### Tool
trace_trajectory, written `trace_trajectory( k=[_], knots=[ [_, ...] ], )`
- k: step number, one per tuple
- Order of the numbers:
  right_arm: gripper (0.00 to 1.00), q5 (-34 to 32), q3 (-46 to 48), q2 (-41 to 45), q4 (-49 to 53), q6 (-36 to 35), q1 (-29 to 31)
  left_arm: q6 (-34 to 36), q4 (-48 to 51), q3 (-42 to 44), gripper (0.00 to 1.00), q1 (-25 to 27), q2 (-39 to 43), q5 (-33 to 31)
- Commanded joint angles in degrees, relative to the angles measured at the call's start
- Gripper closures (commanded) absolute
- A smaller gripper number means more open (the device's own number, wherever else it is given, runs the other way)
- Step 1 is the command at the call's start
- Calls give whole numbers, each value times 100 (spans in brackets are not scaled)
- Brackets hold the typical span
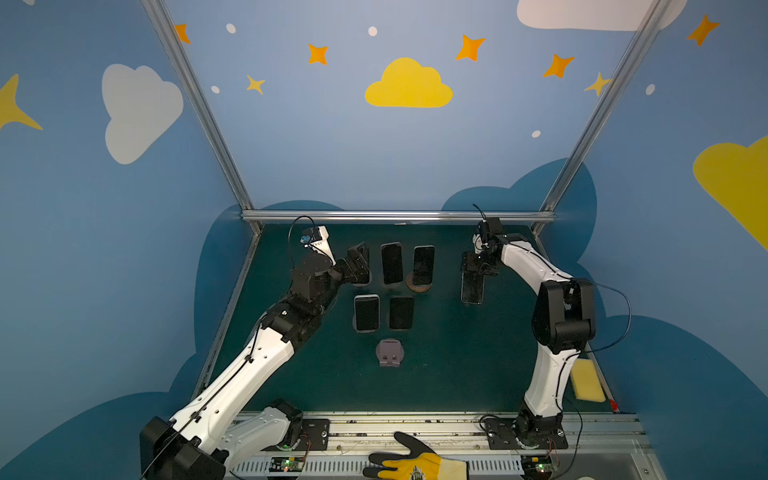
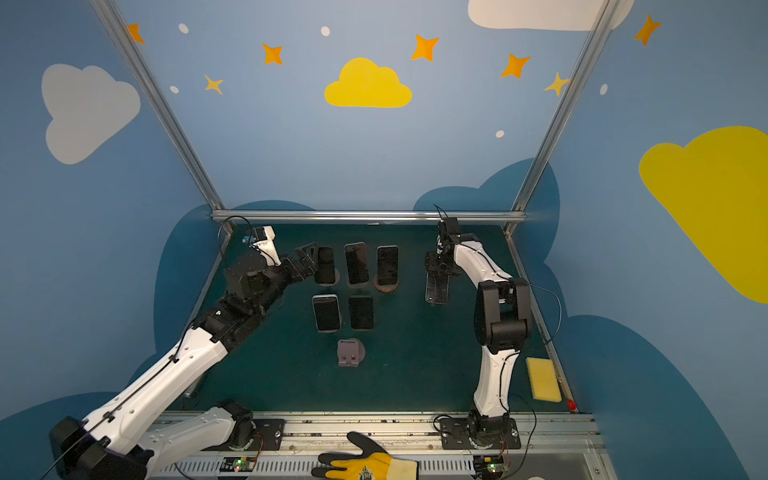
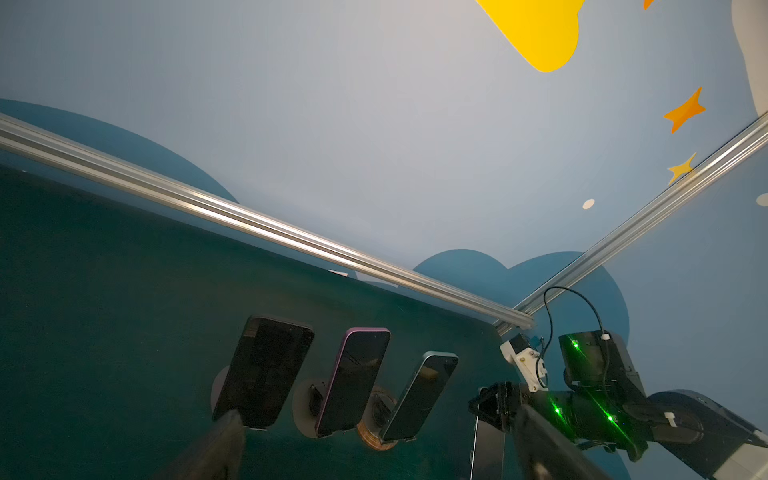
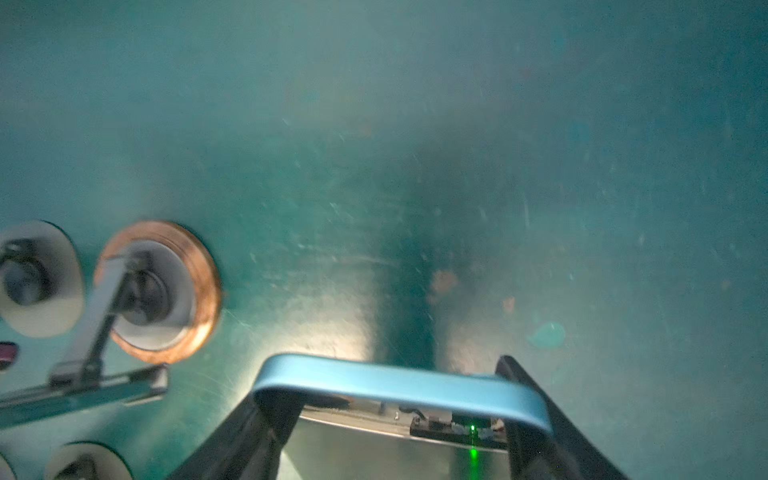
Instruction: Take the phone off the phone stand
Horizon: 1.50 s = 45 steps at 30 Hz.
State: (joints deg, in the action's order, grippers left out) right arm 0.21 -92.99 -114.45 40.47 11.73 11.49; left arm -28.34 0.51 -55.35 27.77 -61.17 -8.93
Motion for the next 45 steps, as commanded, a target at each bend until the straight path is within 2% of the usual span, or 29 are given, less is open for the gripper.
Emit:
trace_trajectory(
  k=[1, 10, 18, 26, 33, 45],
  knots=[
    [41, -21, -141, -121, 259, 57, -19, -71, 62, -178, 0, -32, -50, 137],
    [42, -104, -668, -755, 335, 93, 19, -149, 19, -142, 0, -61, -103, 180],
    [40, -248, -1256, -1141, 968, 13, 66, -262, -24, -152, 0, -79, -246, 443],
    [40, -144, -1241, -1149, 1071, 29, 99, -346, -95, -107, 0, -157, -203, 521],
    [39, 200, -1625, -1484, 1305, 14, 108, -407, -95, -107, 0, -187, -260, 611],
    [38, 334, -2274, -2006, 1544, 7, 152, -505, -113, -116, 0, -245, -347, 767]
  ],
)
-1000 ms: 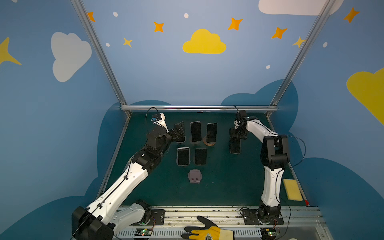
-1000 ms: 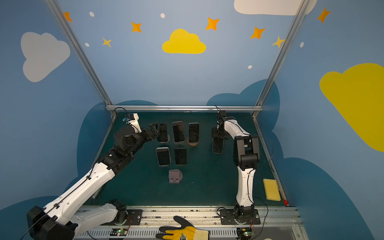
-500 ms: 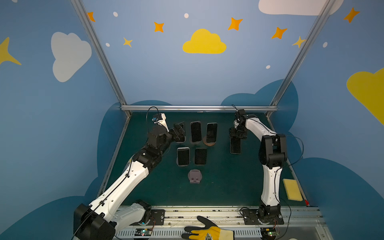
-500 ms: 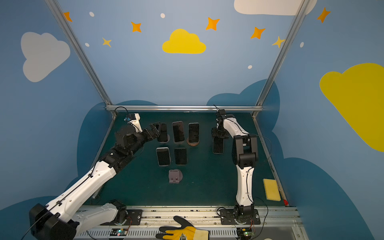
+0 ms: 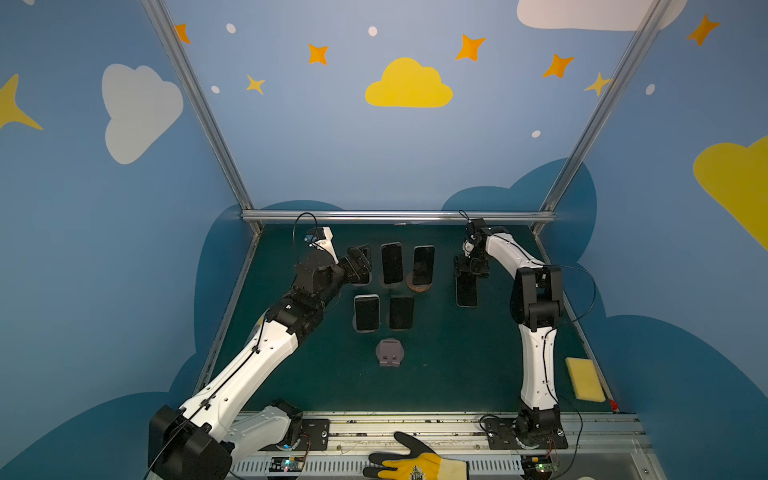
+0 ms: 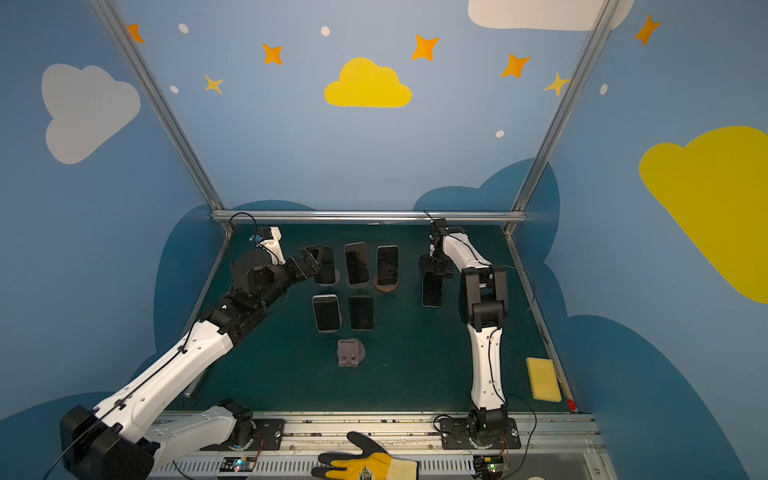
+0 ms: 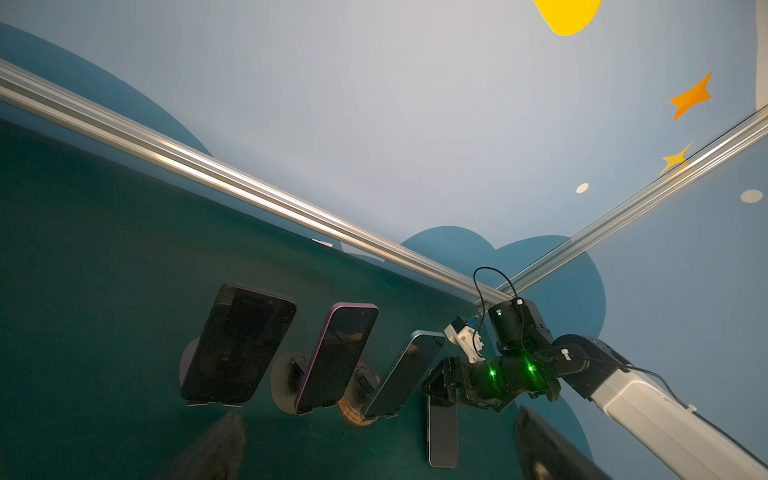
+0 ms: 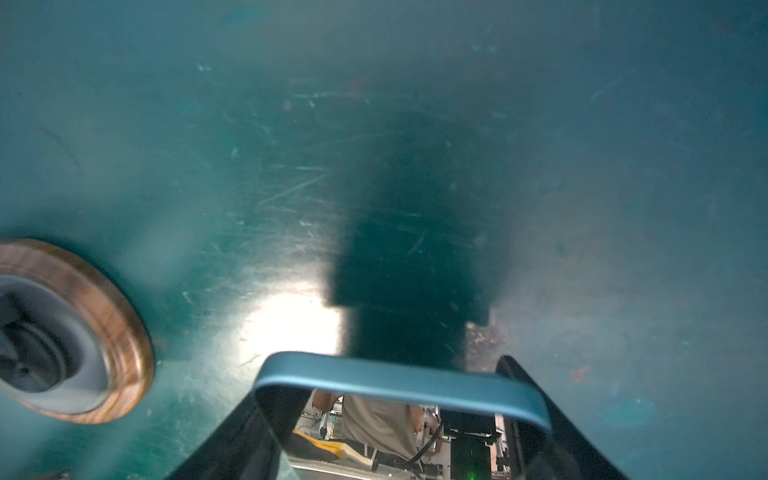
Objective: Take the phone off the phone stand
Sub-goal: 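Lower the light-blue phone flat onto the table and open the right gripper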
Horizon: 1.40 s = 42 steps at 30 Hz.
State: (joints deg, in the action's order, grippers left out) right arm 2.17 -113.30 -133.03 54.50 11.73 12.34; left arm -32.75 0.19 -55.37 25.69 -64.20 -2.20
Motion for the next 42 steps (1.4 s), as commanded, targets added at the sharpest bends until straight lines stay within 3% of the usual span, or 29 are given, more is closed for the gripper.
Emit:
trace_trajectory(
  k=[1, 6, 9, 17, 42],
  knots=[
    [38, 158, -282, -189, 144, 13, 76, -66, -80, -114, 0, -38, -57, 104],
    [37, 209, -635, -480, 370, 72, 112, -108, -80, -123, 0, -87, -92, 148],
    [37, -90, -343, -330, 152, 216, 218, -195, -48, -157, 0, -129, -129, 245],
    [34, -94, -8, -293, -64, 286, 277, -278, -63, -158, 0, -150, -118, 323],
    [26, 37, -135, -293, -159, 160, 265, -218, -80, -166, 0, -170, -154, 457]
  ],
)
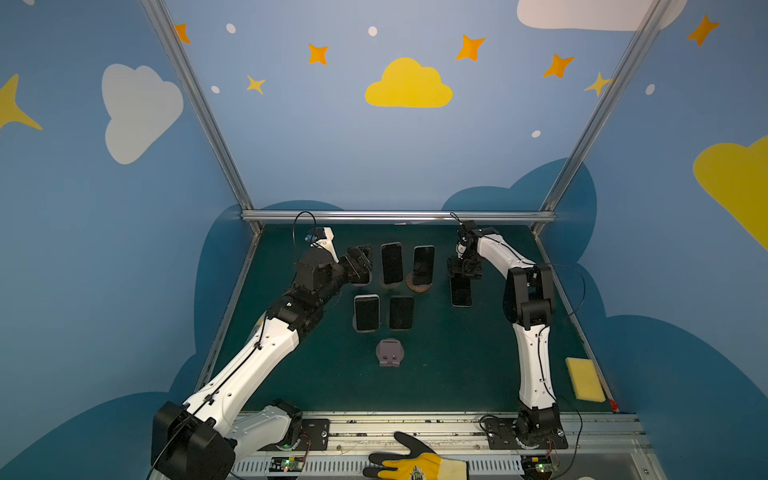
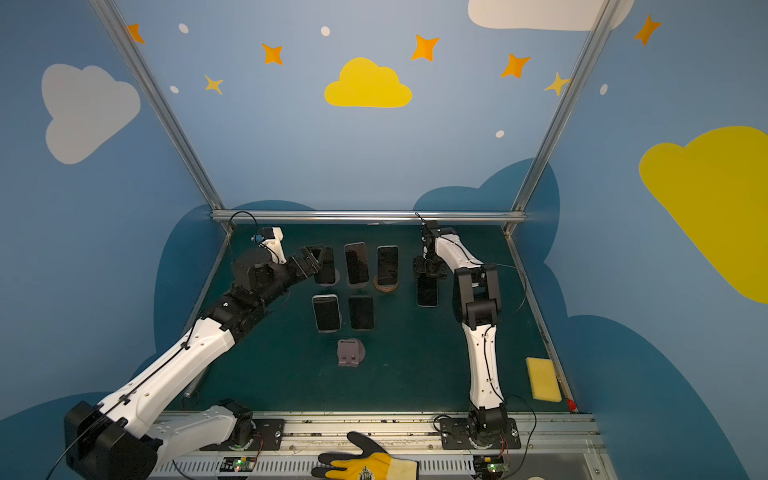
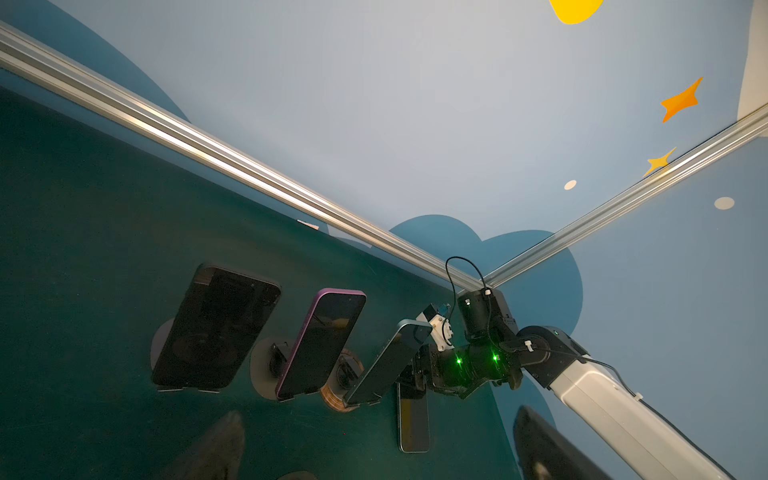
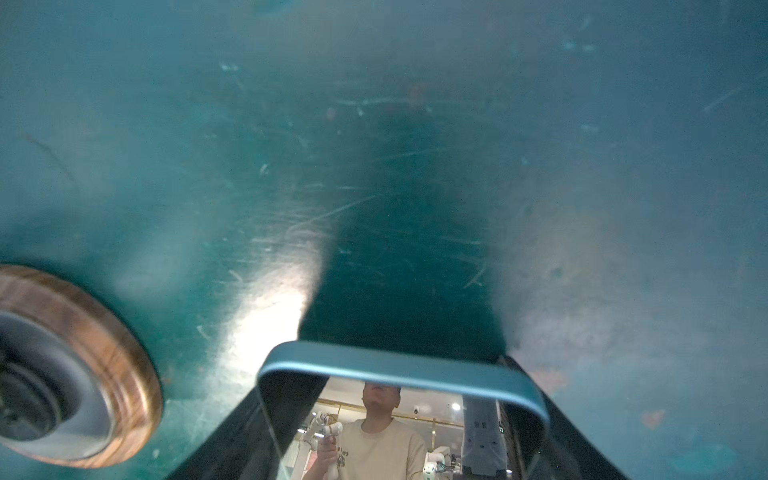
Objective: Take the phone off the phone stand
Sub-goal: 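Lower the light-blue phone flat onto the table and open the right gripper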
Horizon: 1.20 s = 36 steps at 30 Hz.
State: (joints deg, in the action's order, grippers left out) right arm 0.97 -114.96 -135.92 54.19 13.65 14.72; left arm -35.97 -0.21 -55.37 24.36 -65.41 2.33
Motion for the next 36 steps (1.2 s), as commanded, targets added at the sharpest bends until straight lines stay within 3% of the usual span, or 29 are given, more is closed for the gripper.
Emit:
trace_trajectory(
  k=[1, 21, 27, 31, 36],
  knots=[
    [27, 153, 18, 4, -131, -38, 21, 116, -26, -175, 0, -39, -51, -4],
    [21, -45, -65, 149, -76, 170, 32, -54, -32, -219, 0, -129, -142, 295],
    [20, -46, -601, 218, 334, 237, 36, -9, -26, -224, 0, -135, -50, 267],
    [19, -225, -487, 711, 370, 380, 32, 219, 81, -162, 0, -121, 296, -334],
    [15, -419, 478, 1707, -28, 743, -29, 840, -392, 225, 0, -31, 1026, -1316]
  ],
)
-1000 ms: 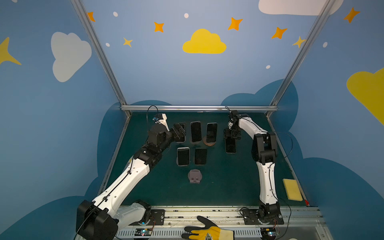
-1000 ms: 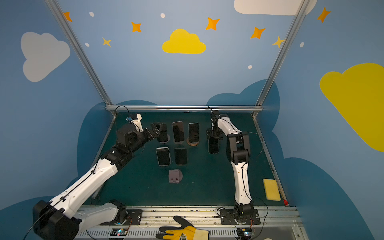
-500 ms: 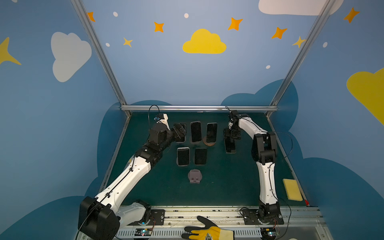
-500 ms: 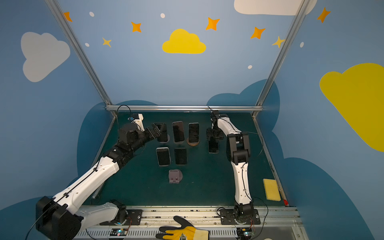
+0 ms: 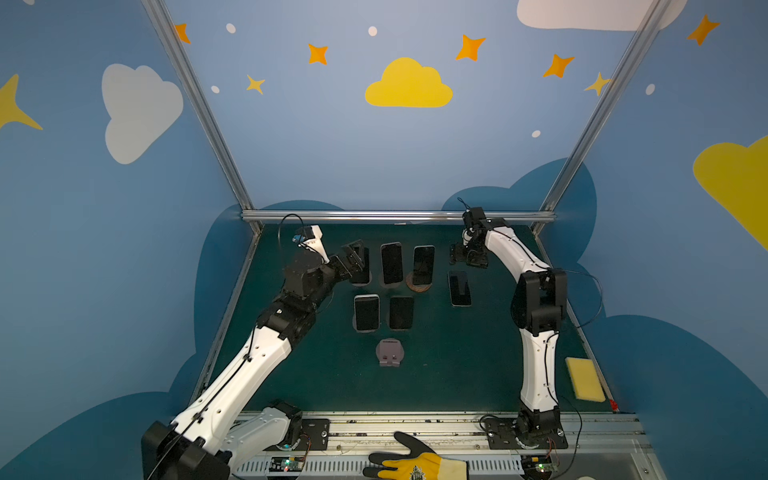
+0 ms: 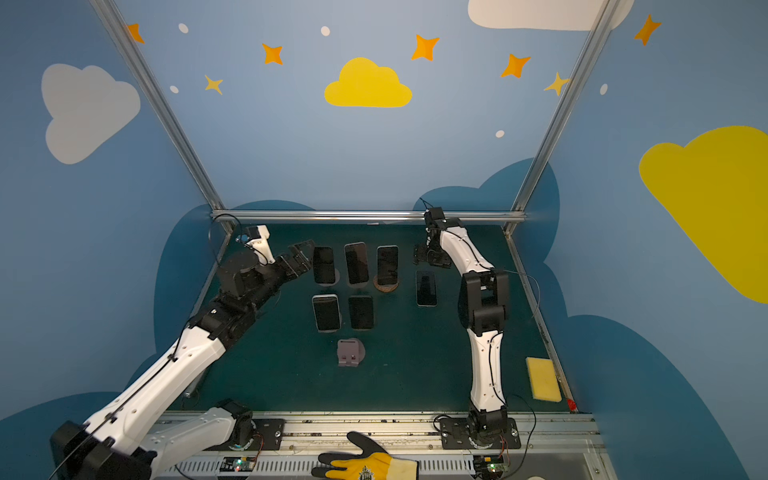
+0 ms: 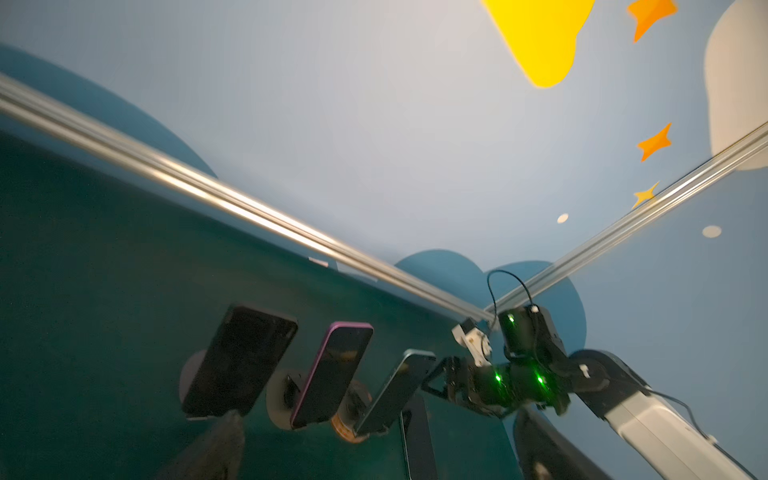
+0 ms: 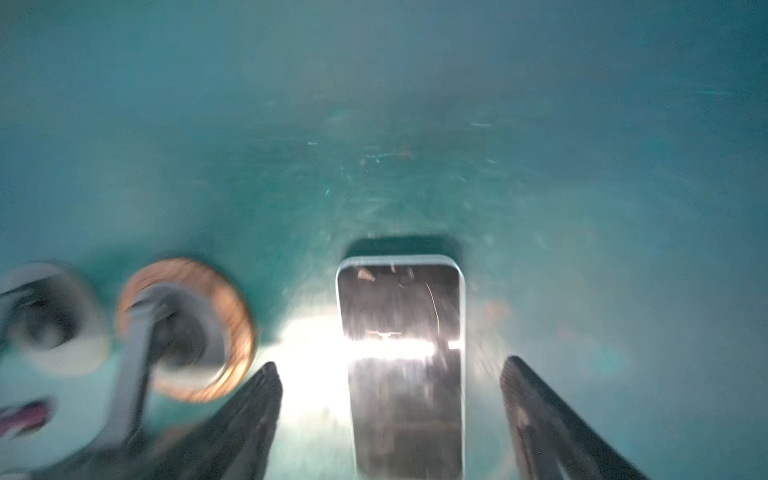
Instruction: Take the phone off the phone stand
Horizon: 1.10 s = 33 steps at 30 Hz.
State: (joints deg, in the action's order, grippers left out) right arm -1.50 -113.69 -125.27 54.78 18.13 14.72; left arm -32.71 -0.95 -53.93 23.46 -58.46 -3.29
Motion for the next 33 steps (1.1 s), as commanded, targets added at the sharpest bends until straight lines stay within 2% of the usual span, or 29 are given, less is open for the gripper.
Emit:
trace_trajectory(
  k=[1, 5, 13, 17, 19, 24, 26, 29, 33],
  knots=[
    [15, -171, 523, 803, -112, 413, -59, 596, -232, 19, 0, 107, 386, -907],
    [15, -23, 1402, 1569, -557, 571, -114, 524, 770, -372, 0, 377, 592, -1009],
    [15, 209, 3530, 3421, -1540, 1003, 19, 506, 2351, 208, 0, 1317, 1732, -1873],
    [14, 350, 4516, 4329, -1940, 1000, 159, 174, 3027, 476, 4, 1770, 2035, -1920],
    [14, 466, 4960, 4695, -2175, 906, 158, 14, 3039, 717, 6, 2160, 2251, -1856],
    [14, 597, 5656, 5395, -2756, 907, 117, -562, 3256, 1259, 8, 3258, 2694, -2554],
    [14, 674, 5876, 5677, -3019, 912, 119, -770, 3333, 1384, 8, 3736, 2567, -2974],
    [14, 600, 6214, 6059, -3265, 976, 118, -840, 3061, 1435, 7, 4343, 1926, -3325],
    [14, 570, 6881, 6571, -4041, 842, 119, -985, 2768, 1113, 4, 4666, 530, -3217]
  ],
)
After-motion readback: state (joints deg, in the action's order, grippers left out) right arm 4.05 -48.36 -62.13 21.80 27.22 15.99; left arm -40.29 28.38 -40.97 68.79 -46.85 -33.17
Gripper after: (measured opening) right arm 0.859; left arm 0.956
